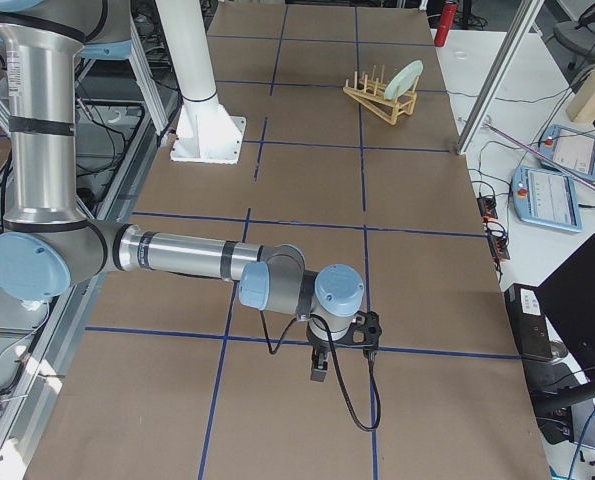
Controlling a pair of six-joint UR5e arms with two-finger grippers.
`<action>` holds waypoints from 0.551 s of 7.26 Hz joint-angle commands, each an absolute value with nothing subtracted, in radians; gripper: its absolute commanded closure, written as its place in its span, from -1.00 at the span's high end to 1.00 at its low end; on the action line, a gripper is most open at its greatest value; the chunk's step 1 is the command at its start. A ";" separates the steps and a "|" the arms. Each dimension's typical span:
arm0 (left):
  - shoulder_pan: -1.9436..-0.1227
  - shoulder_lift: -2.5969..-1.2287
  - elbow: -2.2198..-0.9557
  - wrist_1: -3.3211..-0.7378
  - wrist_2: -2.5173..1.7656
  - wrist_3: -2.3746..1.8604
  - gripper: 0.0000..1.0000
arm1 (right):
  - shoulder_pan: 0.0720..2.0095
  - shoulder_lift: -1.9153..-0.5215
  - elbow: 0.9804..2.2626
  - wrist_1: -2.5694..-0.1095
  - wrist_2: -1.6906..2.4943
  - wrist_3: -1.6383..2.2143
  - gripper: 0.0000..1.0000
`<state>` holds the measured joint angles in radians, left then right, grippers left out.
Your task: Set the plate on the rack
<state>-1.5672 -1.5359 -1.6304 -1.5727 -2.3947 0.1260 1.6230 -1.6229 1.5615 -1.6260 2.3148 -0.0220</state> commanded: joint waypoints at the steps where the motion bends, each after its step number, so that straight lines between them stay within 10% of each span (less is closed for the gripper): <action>1: -1.623 -1.546 -1.650 -1.571 -2.307 0.126 1.00 | 1.623 -1.621 1.562 -1.626 2.315 -0.021 1.00; 4: -1.623 -1.529 -1.651 -1.569 -2.309 0.126 1.00 | 1.623 -1.623 1.560 -1.626 2.315 -0.021 1.00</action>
<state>-1.6218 -1.5361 -1.6476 -1.5709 -2.3099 0.1258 1.6229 -1.6222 1.5614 -1.6260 2.3148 -0.0219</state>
